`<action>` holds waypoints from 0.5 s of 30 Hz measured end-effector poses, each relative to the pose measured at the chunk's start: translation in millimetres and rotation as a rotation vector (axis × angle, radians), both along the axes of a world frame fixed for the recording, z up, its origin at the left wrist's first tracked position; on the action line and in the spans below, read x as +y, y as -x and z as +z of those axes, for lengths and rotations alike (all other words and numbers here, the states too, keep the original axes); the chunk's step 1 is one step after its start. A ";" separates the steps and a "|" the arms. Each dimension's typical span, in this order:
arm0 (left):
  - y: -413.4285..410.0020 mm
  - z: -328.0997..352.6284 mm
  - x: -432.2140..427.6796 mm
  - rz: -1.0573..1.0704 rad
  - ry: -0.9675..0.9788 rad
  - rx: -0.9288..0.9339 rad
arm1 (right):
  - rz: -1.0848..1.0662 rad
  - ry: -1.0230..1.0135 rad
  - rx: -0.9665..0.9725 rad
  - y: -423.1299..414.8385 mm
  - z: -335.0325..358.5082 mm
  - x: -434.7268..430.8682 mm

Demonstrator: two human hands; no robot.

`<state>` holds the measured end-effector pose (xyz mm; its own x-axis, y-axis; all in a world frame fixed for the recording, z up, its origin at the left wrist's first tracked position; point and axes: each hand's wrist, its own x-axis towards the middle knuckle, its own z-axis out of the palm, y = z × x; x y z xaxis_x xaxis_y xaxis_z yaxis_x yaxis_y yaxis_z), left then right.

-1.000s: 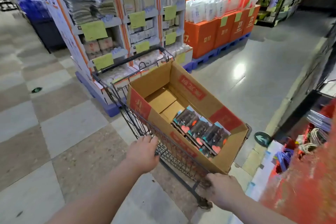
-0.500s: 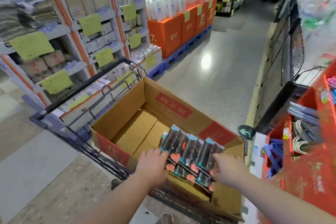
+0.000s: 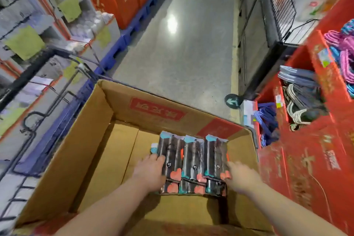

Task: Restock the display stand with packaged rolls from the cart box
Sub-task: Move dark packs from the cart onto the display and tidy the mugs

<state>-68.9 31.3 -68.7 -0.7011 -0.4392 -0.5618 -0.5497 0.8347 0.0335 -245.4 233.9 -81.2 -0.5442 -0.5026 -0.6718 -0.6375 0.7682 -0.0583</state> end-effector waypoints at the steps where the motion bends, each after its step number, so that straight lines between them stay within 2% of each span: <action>1: 3.2 -7.1 -3.3 -0.005 -0.021 -0.009 | -0.028 -0.013 -0.011 3.1 -9.1 -0.3; 6: 13.7 -44.2 -18.2 0.026 -0.130 -0.020 | -0.157 -0.049 -0.092 18.0 -51.4 -5.3; 15: 31.3 -87.7 -35.3 0.355 -0.354 0.037 | -0.449 -0.013 -0.283 29.9 -119.3 -17.4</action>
